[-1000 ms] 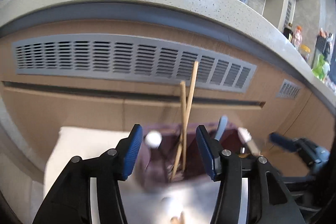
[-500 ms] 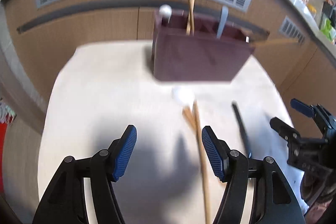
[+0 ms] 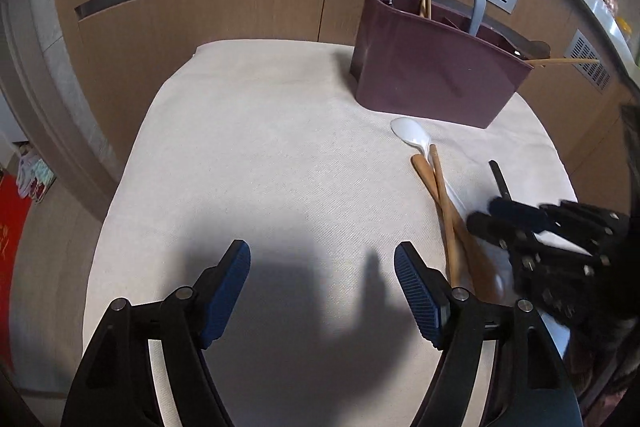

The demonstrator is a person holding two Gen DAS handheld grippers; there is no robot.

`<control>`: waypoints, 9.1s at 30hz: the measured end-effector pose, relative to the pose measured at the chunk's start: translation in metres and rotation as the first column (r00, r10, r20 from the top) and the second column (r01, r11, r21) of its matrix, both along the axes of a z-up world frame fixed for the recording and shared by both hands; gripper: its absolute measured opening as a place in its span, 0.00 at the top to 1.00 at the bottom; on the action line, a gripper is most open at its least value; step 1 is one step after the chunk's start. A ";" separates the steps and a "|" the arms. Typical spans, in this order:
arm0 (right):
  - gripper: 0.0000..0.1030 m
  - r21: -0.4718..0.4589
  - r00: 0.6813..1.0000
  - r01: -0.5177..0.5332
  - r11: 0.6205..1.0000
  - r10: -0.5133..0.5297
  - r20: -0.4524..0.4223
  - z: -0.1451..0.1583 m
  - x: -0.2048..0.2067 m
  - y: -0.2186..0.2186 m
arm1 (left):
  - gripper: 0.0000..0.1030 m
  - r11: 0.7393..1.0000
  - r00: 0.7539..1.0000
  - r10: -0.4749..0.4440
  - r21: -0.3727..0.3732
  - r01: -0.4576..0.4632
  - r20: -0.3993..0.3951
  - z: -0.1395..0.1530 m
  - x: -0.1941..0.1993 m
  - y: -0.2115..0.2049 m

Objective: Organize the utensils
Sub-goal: 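Grasp the wooden spoon and black-handled spoon with the right tool while the left tool grasps a chopstick, then lift both tools' utensils and drop the chopstick into the holder from the left tool, then lower the wooden spoon and chopstick into the maroon holder and open both tools, then grasp the white plastic spoon with the left tool while the right tool grasps the dark metal spoon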

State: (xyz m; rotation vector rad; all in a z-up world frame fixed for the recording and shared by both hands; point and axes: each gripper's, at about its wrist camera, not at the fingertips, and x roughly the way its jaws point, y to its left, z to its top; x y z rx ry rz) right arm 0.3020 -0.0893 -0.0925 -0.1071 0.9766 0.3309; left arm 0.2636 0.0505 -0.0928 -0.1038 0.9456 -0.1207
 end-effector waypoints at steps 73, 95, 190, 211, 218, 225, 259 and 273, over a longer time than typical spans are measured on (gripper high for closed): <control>0.73 0.086 0.998 0.051 0.995 -0.053 0.024 0.015 -0.053 -0.108 | 0.92 0.903 0.903 -0.387 0.124 0.412 -0.186 -0.009 0.042 -0.122; 0.88 0.113 0.994 0.110 0.988 -0.109 -0.011 0.011 -0.033 -0.114 | 0.92 0.921 0.903 -0.362 0.060 0.385 -0.231 -0.003 0.087 -0.123; 0.90 0.162 0.977 0.176 0.971 -0.193 0.093 0.089 -0.051 -0.168 | 0.96 0.933 0.925 -0.357 -0.004 0.360 0.130 0.066 0.092 -0.166; 0.90 0.215 0.832 0.126 0.968 -0.221 0.508 0.291 0.006 -0.115 | 0.96 0.989 0.631 -0.051 -0.047 0.139 0.774 0.296 0.049 -0.075; 0.90 0.152 0.900 0.138 0.979 -0.188 0.394 0.230 0.066 -0.091 | 0.96 0.987 0.694 -0.042 -0.080 0.142 0.719 0.237 0.105 -0.075; 0.90 0.083 0.943 0.143 0.986 -0.162 0.291 0.170 0.103 -0.072 | 0.96 0.986 0.788 -0.036 -0.106 0.127 0.614 0.166 0.149 -0.076; 0.25 -0.077 0.983 0.151 0.985 -0.141 0.119 0.039 -0.040 -0.117 | 0.23 0.923 0.912 -0.383 0.042 0.382 0.147 0.047 0.054 -0.085; 0.25 -0.020 0.982 0.190 0.982 -0.190 0.021 -0.004 -0.049 -0.140 | 0.23 0.920 0.928 -0.365 -0.181 0.347 -0.073 -0.004 0.090 -0.071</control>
